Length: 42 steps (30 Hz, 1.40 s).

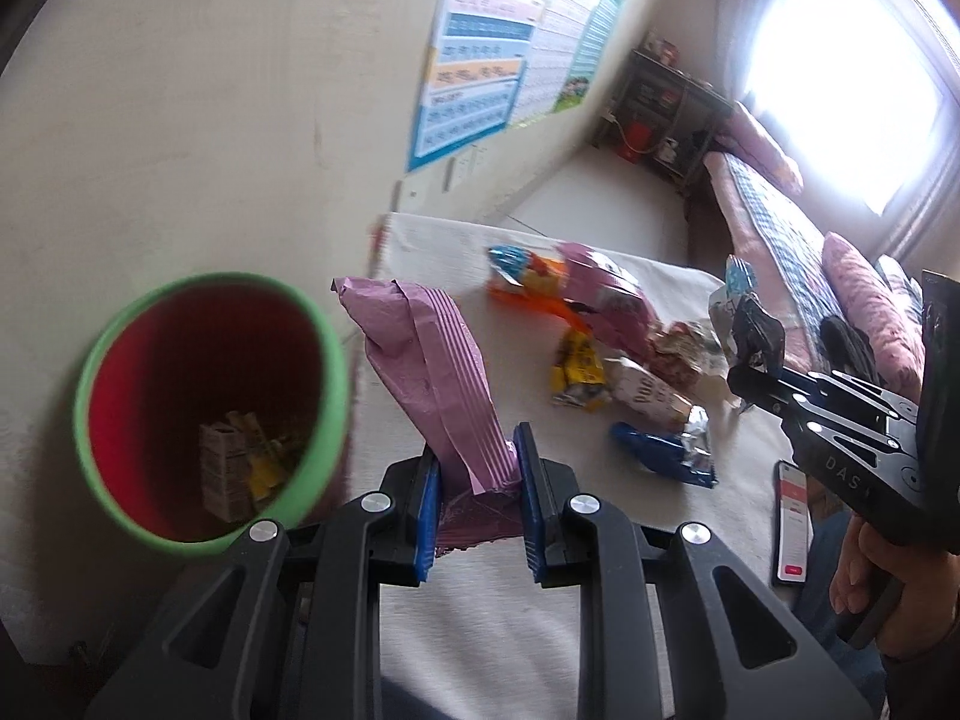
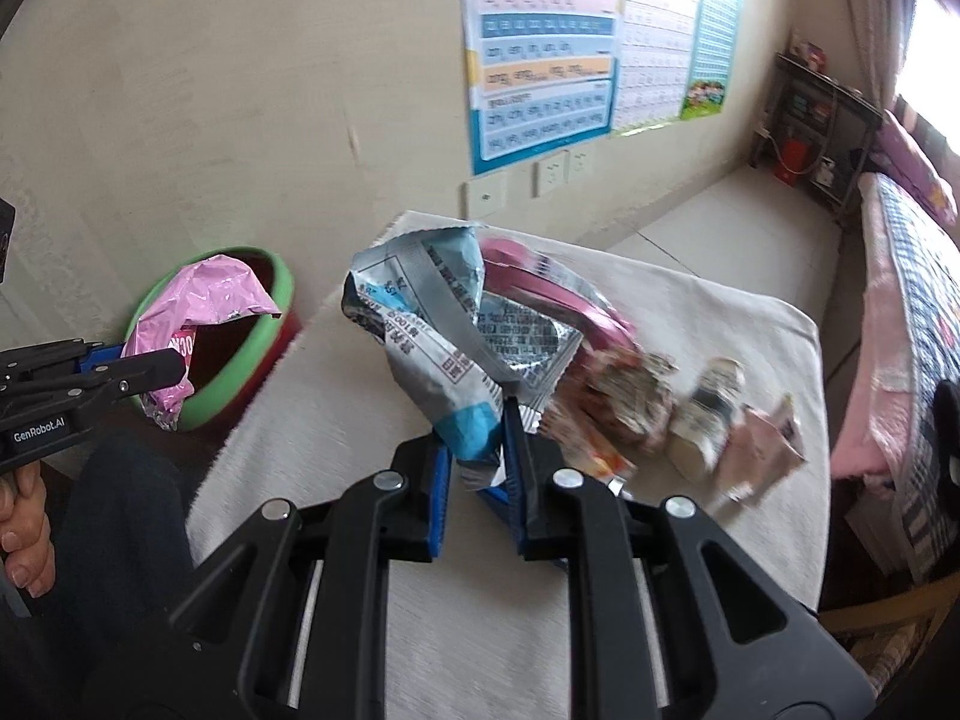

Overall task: Collect trash
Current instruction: 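Carry both wrappers over the red bin and open both tools to drop them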

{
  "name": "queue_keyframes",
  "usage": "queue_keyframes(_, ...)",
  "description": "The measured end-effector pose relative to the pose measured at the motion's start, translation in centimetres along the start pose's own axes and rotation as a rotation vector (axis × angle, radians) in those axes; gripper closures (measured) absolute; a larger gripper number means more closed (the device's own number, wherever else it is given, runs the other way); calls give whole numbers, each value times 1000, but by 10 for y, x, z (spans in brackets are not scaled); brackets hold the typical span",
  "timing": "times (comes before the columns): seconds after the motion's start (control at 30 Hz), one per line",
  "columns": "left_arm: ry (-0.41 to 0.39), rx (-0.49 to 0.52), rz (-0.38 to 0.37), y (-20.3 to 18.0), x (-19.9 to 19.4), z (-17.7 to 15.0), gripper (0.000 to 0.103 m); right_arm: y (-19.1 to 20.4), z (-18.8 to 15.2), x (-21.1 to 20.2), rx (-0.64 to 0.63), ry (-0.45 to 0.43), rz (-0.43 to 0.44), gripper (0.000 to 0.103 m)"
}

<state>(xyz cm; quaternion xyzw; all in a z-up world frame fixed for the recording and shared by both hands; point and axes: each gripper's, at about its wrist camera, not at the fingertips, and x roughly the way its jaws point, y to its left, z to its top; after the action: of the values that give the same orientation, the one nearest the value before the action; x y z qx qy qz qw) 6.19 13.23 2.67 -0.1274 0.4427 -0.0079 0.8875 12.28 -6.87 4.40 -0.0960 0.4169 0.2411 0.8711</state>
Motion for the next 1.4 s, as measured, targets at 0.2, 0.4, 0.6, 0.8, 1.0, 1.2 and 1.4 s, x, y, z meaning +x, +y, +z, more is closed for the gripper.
queue_keyframes(0.2,-17,-47,48,42,-17,0,83,38,18,17,-42,2,51,87)
queue_keyframes(0.4,-37,-92,86,83,-33,-3,83,81,39,32,-82,2,113,87)
queue_keyframes(0.6,-43,-123,107,110,-44,-7,83,126,56,48,-123,1,184,87)
queue_keyframes(0.8,-36,-140,119,134,-46,-10,83,160,69,63,-147,9,238,87)
queue_keyframes(1.0,-42,-165,108,155,-45,-9,83,184,78,82,-168,30,270,87)
queue_keyframes(1.2,-49,-182,87,168,-43,-11,83,196,82,102,-169,57,287,87)
queue_keyframes(1.4,-53,-201,76,179,-37,-7,83,204,85,117,-169,72,299,87)
